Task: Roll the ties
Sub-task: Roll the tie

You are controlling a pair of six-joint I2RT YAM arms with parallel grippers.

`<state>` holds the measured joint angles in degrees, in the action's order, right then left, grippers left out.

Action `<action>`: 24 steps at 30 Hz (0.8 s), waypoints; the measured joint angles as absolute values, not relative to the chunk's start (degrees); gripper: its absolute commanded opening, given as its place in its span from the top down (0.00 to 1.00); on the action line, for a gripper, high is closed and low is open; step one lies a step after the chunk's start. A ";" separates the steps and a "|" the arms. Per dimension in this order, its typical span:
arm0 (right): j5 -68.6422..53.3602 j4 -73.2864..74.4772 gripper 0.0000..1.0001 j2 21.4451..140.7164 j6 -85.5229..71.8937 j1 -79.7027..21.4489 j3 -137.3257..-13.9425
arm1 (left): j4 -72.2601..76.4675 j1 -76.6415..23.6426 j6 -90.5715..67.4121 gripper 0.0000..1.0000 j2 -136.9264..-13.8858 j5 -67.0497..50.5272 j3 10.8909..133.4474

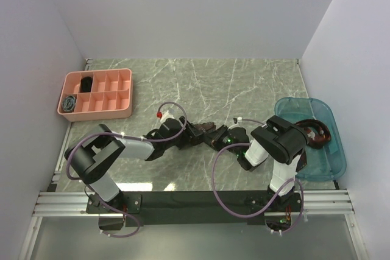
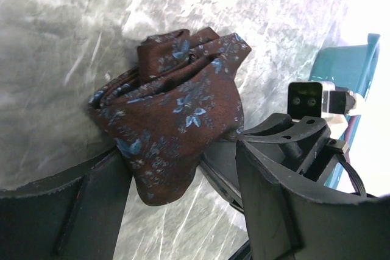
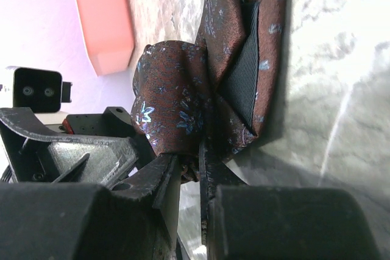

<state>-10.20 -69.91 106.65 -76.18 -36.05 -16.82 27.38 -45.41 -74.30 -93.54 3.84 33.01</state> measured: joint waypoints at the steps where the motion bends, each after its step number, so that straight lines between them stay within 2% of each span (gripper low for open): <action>1: -10.22 -69.82 1.00 106.83 -76.20 -36.07 -17.15 | 27.81 -45.36 -74.26 0.28 -93.69 3.73 33.01; 8: -10.00 -66.39 1.00 106.10 -75.29 -36.58 -19.20 | 30.09 -44.97 -74.19 0.35 -94.11 3.66 31.90; 11: -9.82 -65.71 1.00 105.75 -75.13 -36.88 -19.20 | 30.50 -44.95 -74.15 0.42 -93.73 3.95 31.05; 14: -10.07 -65.63 1.00 105.73 -75.13 -37.19 -19.20 | 29.76 -44.93 -74.00 0.43 -93.19 4.16 30.48; 17: -10.37 -65.69 1.00 105.84 -75.13 -37.36 -19.20 | 29.32 -44.93 -73.58 0.27 -92.60 4.14 30.48; 18: -10.52 -65.76 1.00 105.91 -75.16 -37.36 -19.20 | 29.50 -44.93 -73.43 0.17 -92.33 4.03 30.48; 21: -10.81 -65.78 1.00 105.95 -75.16 -37.43 -19.20 | 31.14 -44.95 -73.73 0.03 -91.57 3.60 30.02; 24: -11.46 -65.67 1.00 105.95 -75.16 -37.74 -19.20 | 33.80 -44.91 -74.81 0.02 -90.39 3.46 27.66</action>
<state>-11.46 -65.67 105.95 -75.16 -37.74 -19.20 33.80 -44.91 -74.81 -90.39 3.46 27.66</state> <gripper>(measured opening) 0.187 0.972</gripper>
